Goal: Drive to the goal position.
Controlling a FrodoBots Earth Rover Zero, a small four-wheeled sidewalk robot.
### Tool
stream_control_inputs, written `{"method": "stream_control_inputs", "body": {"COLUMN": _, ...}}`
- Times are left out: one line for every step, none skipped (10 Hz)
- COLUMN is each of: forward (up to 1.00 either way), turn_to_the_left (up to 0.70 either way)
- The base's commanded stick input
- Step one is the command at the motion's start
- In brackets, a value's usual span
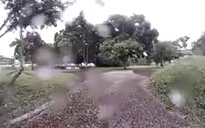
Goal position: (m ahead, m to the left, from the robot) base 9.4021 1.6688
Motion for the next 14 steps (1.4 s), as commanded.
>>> {"method": "stream_control_inputs", "body": {"forward": 0.7, "turn_to_the_left": 0.0}}
{"method": "stream_control_inputs", "body": {"forward": 0.7, "turn_to_the_left": 0.0}}
{"method": "stream_control_inputs", "body": {"forward": 0.7, "turn_to_the_left": 0.0}}
{"method": "stream_control_inputs", "body": {"forward": 0.7, "turn_to_the_left": 0.0}}
{"method": "stream_control_inputs", "body": {"forward": 0.7, "turn_to_the_left": 0.0}}
{"method": "stream_control_inputs", "body": {"forward": 0.7, "turn_to_the_left": 0.0}}
{"method": "stream_control_inputs", "body": {"forward": 0.7, "turn_to_the_left": 0.0}}
{"method": "stream_control_inputs", "body": {"forward": 0.7, "turn_to_the_left": 0.0}}
{"method": "stream_control_inputs", "body": {"forward": 0.7, "turn_to_the_left": 0.0}}
{"method": "stream_control_inputs", "body": {"forward": 0.7, "turn_to_the_left": 0.0}}
{"method": "stream_control_inputs", "body": {"forward": 0.7, "turn_to_the_left": 0.0}}
{"method": "stream_control_inputs", "body": {"forward": 0.7, "turn_to_the_left": 0.0}}
{"method": "stream_control_inputs", "body": {"forward": 0.7, "turn_to_the_left": 0.0}}
{"method": "stream_control_inputs", "body": {"forward": 0.7, "turn_to_the_left": 0.0}}
